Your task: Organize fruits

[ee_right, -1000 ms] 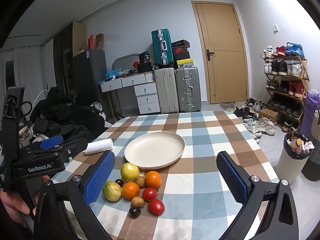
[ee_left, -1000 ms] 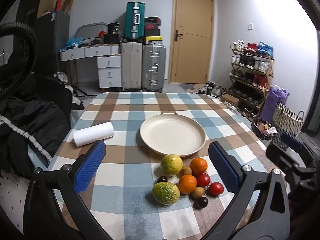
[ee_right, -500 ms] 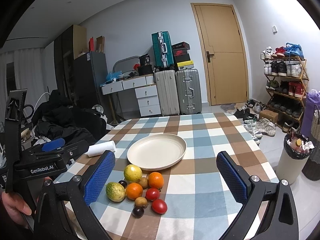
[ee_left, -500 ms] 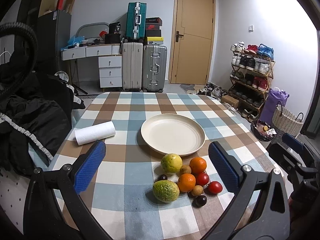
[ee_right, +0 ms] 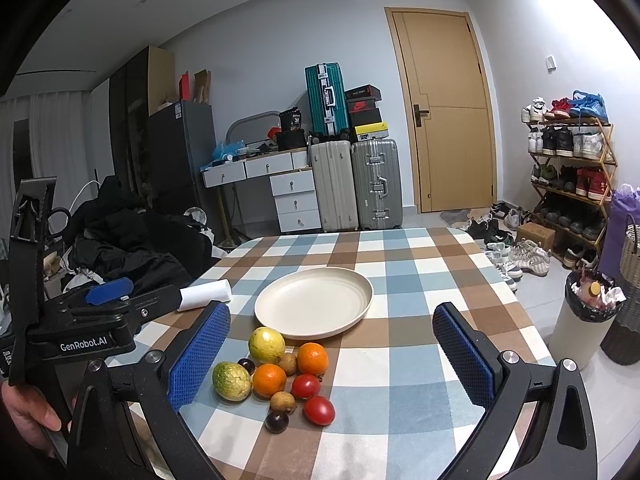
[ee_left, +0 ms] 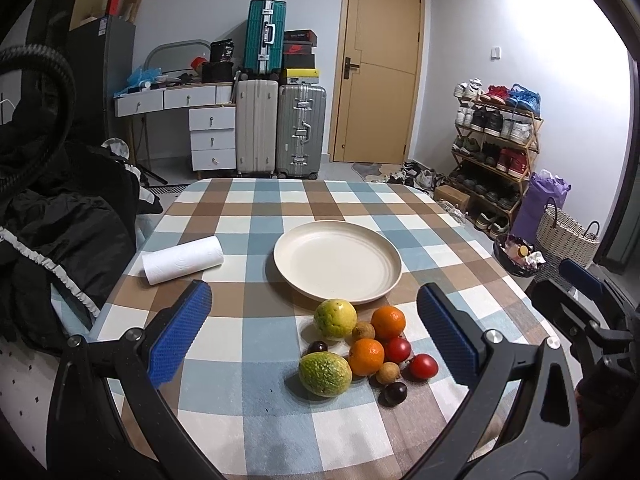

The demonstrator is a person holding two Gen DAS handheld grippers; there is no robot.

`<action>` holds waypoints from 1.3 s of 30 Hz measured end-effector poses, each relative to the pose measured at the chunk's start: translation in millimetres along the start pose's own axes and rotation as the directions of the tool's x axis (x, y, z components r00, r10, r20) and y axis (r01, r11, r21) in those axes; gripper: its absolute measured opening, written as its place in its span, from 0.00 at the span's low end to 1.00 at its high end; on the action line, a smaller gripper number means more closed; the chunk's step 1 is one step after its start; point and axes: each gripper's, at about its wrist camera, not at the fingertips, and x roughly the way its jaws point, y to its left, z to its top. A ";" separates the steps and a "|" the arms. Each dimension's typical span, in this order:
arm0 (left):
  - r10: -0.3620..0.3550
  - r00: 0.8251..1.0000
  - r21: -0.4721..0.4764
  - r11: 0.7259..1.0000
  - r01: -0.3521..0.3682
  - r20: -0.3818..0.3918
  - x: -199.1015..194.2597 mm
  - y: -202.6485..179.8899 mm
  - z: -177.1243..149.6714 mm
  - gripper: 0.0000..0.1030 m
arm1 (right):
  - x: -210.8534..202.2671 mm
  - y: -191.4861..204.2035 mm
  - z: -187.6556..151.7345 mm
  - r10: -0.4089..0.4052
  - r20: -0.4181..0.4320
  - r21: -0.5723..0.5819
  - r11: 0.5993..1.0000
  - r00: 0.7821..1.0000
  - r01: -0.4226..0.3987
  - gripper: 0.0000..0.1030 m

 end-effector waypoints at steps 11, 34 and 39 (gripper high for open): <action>-0.045 0.998 -0.005 0.999 0.045 -0.041 9.1 5.4 -8.2 0.99 | -0.4 0.2 -1.6 -0.013 -0.012 0.000 1.000 1.000 0.013 1.00; -0.196 0.931 -0.081 0.981 0.179 -0.309 94.2 22.5 -68.0 0.94 | 22.9 2.0 -15.5 0.002 -0.094 -0.015 1.000 0.996 -0.003 1.00; -0.218 0.923 -0.084 0.976 0.201 -0.317 105.1 21.1 -69.6 0.93 | 33.7 0.6 -20.6 0.001 -0.117 -0.012 1.000 0.993 -0.003 1.00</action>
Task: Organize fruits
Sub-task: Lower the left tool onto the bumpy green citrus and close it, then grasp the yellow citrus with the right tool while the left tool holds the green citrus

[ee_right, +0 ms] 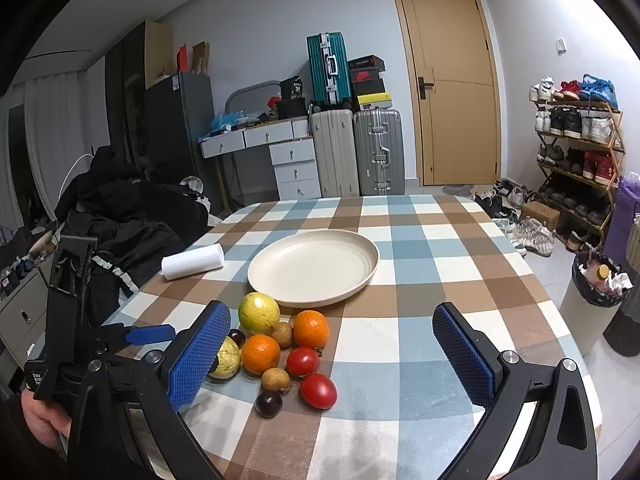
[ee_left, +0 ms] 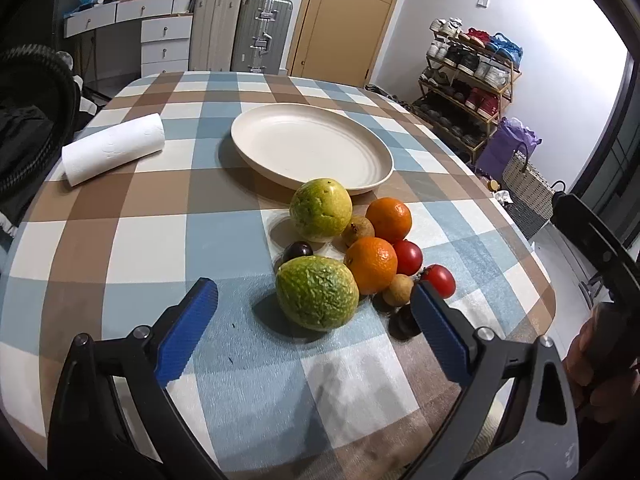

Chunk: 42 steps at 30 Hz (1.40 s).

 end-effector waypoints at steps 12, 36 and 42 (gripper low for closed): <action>-0.134 0.988 -0.077 0.989 0.128 -0.072 31.4 22.5 4.8 0.64 | 34.8 -6.6 -1.7 0.040 -0.059 0.025 0.999 0.997 -0.039 1.00; -0.252 0.968 -0.095 0.963 0.251 0.007 4.9 49.9 15.3 0.44 | 88.9 15.6 12.3 0.209 -0.135 0.015 0.978 0.969 -0.209 1.00; -0.230 0.972 -0.100 0.967 0.234 0.051 -16.4 69.7 24.9 0.44 | 127.7 40.6 15.6 0.235 -0.268 -0.012 0.969 0.934 -0.247 1.00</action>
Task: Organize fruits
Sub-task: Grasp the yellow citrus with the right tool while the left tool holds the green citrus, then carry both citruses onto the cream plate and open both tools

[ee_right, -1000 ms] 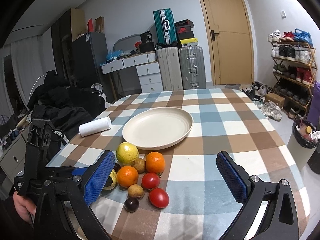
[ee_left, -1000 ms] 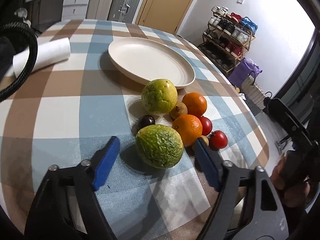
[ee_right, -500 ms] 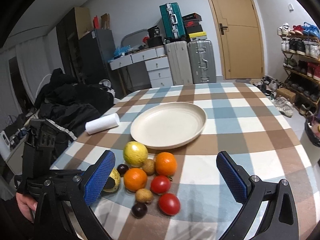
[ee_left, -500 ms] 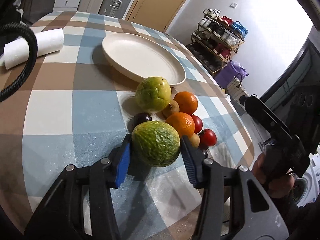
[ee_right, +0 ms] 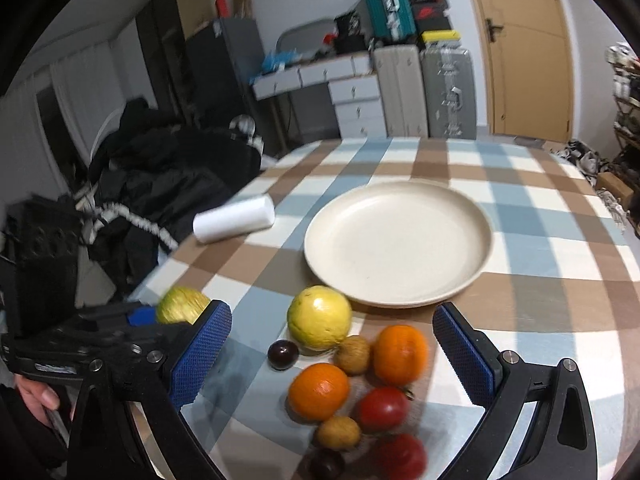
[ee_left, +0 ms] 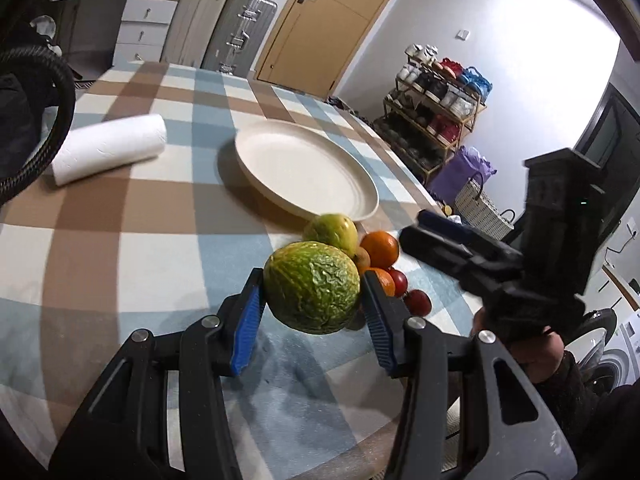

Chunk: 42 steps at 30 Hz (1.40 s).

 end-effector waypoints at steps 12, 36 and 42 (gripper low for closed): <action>0.043 0.999 -0.046 0.998 -0.043 -0.011 -8.5 27.6 3.5 0.44 | 45.9 18.5 10.6 -0.020 -0.117 -0.044 0.999 0.993 0.015 0.77; 0.062 0.998 -0.047 0.997 -0.060 0.033 4.1 20.4 37.1 0.44 | 16.6 -7.9 26.4 0.046 -0.010 0.036 0.998 0.999 -0.046 0.47; 0.068 0.997 0.000 0.998 -0.068 0.046 22.3 4.4 70.5 0.44 | -8.0 -41.6 56.1 0.068 0.061 0.109 0.991 0.996 -0.074 0.47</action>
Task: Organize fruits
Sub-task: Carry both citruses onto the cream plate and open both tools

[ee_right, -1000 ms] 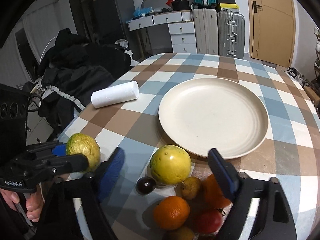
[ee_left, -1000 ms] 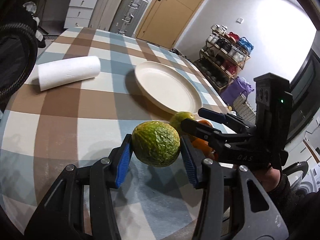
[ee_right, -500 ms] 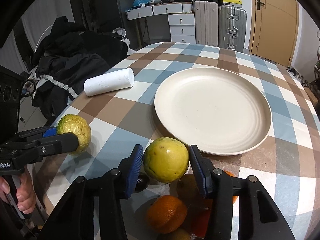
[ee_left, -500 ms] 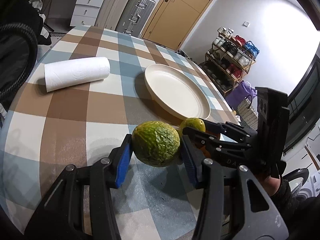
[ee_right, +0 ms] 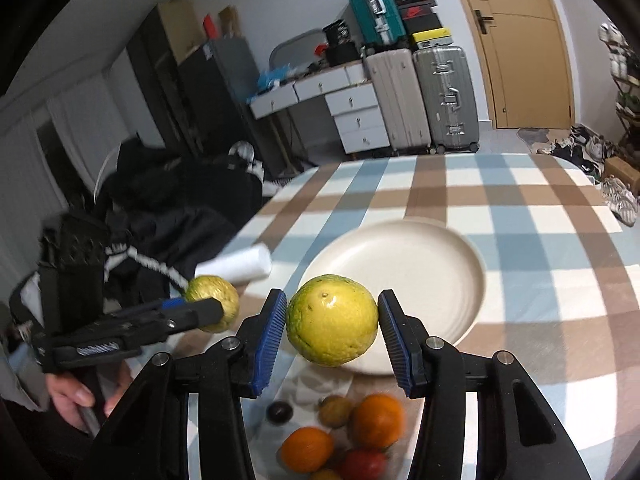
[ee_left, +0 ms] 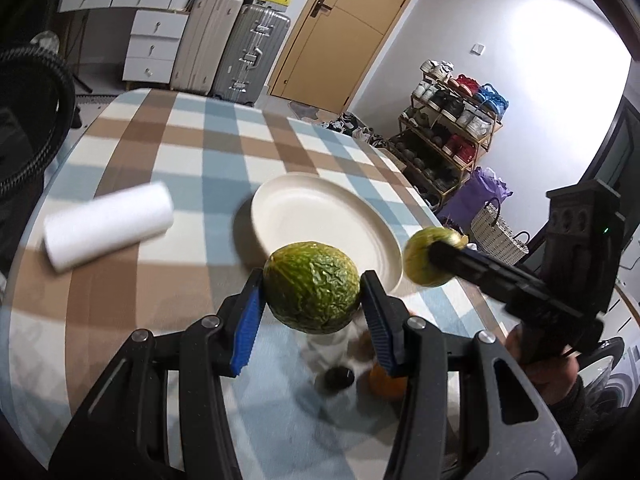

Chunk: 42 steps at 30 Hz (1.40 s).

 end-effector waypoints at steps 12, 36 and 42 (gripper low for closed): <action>0.069 0.997 0.107 0.992 -0.066 -0.020 87.3 -29.1 76.3 0.44 | 33.2 -73.5 70.2 0.096 -0.013 0.151 0.984 0.995 -0.093 0.47; 0.055 0.994 0.102 0.994 -0.045 -0.097 205.5 -3.1 91.8 0.44 | 141.0 -125.8 63.4 0.103 -0.104 0.269 0.960 0.989 -0.072 0.47; 0.056 0.993 0.086 0.995 -0.047 -0.101 208.4 0.5 89.9 0.44 | 146.0 -127.3 62.7 0.099 -0.106 0.284 0.957 0.989 -0.065 0.48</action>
